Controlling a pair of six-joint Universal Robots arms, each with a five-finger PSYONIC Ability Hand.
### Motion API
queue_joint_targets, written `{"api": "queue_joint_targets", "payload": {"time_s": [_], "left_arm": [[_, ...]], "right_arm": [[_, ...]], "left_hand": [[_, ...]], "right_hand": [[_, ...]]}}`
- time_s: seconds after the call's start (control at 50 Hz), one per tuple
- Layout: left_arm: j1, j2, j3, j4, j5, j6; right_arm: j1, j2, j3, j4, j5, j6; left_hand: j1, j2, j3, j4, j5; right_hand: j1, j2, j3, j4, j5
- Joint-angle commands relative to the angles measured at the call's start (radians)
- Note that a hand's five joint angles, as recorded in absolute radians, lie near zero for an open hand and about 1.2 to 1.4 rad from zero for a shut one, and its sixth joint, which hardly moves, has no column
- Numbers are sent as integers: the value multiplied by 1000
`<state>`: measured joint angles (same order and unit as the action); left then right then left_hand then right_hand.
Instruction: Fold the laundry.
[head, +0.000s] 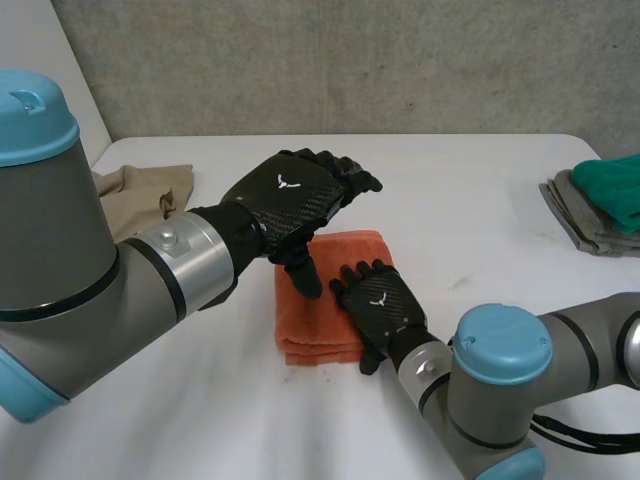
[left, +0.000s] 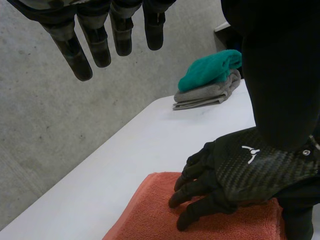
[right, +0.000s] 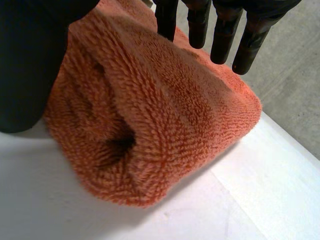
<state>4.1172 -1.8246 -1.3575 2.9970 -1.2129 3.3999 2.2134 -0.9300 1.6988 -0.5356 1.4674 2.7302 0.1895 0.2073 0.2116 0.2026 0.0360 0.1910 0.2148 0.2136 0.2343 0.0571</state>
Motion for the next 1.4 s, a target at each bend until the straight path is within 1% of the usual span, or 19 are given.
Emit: {"api": "queue_joint_targets", "payload": {"time_s": [0.02, 0.12, 0.3, 0.38, 0.46, 0.48, 0.5, 0.66, 0.74, 0.76, 0.82, 0.84, 0.9, 0.92, 1.0, 1.12, 1.2, 1.3, 1.4], "left_arm": [[-2, -1, 0, 0, 0, -1], [-9, 1, -5, -3, 4, 2], [-9, 4, -5, -4, 4, 2], [-8, 4, -5, -4, 4, 2], [-9, 4, -5, -4, 4, 2], [-9, 4, -5, -4, 4, 2], [-9, 4, -5, -4, 4, 2], [-9, 4, -5, -4, 4, 2], [-9, 10, -6, -4, 6, 1], [-8, 14, -8, -4, 7, 1], [-8, 27, -12, 0, 9, -1], [-8, 28, -12, 0, 7, -1], [-9, 34, -14, 5, 10, -2], [-9, 39, -14, 8, 10, -4], [-5, 56, -15, 28, 36, -31], [2, 67, -23, 78, 70, -117], [3, 65, -31, 97, 70, -137], [2, 65, -37, 100, 70, -139], [0, 67, -37, 100, 70, -140]], "right_arm": [[-1, 22, -47, -24, -1, -14], [-1, 48, -88, -24, -7, -14], [-1, 86, -160, -15, -12, -12], [-1, 105, -191, -12, -15, -12], [-1, 126, -221, -9, -19, -12], [-1, 132, -232, -7, -21, -12], [-1, 135, -238, -7, -24, -12], [-21, 106, -235, -6, -56, -10], [-115, 53, -200, -7, -73, -12], [-168, 30, -173, -20, -102, -14], [-236, 0, -136, -26, -166, -21], [-279, -13, -116, -30, -208, -30], [-352, -33, -88, -30, -248, -50], [-401, -44, -68, -30, -271, -64], [-484, -62, -27, -30, -308, -96], [-549, -63, -10, -30, -366, -153], [-574, -64, -24, -33, -392, -159], [-575, -66, -93, -55, -395, -138], [-578, -66, -232, -95, -387, -51]], "left_hand": [[18, 0, -4, 5, -3], [27, 9, 5, 14, 6], [27, 9, 5, 14, 6], [27, 9, 5, 14, 6], [27, 9, 5, 14, 6], [27, 9, 5, 14, 6], [27, 9, 5, 14, 6], [24, 6, 2, 11, 3], [15, -3, -7, 2, -6], [12, -6, -10, -1, -9], [3, -14, -19, -10, -17], [3, -14, -19, -10, -18], [1, -17, -22, -13, -20], [1, -17, -22, -13, -20], [-2, -20, -25, -16, -23], [3, -14, -19, -10, -18], [6, -11, -16, -7, -15], [6, -11, -16, -7, -15], [3, -14, -19, -10, -18]], "right_hand": [[93, 70, 71, 50, 53], [225, 201, 203, 182, 185], [299, 275, 276, 256, 258], [434, 410, 411, 391, 393], [879, 856, 857, 836, 839], [1125, 1101, 1102, 1081, 1084], [1205, 1181, 1182, 1161, 1164], [1205, 1181, 1183, 1162, 1165], [1205, 1181, 1183, 1162, 1165], [1205, 1181, 1183, 1162, 1165], [1205, 1181, 1183, 1162, 1165], [1205, 1181, 1183, 1162, 1165], [1205, 1181, 1183, 1162, 1165], [1205, 1181, 1183, 1162, 1165], [1205, 1181, 1183, 1162, 1165], [1205, 1181, 1183, 1162, 1165], [1205, 1181, 1183, 1162, 1165], [1205, 1181, 1183, 1162, 1165], [1205, 1181, 1183, 1162, 1165]]}}
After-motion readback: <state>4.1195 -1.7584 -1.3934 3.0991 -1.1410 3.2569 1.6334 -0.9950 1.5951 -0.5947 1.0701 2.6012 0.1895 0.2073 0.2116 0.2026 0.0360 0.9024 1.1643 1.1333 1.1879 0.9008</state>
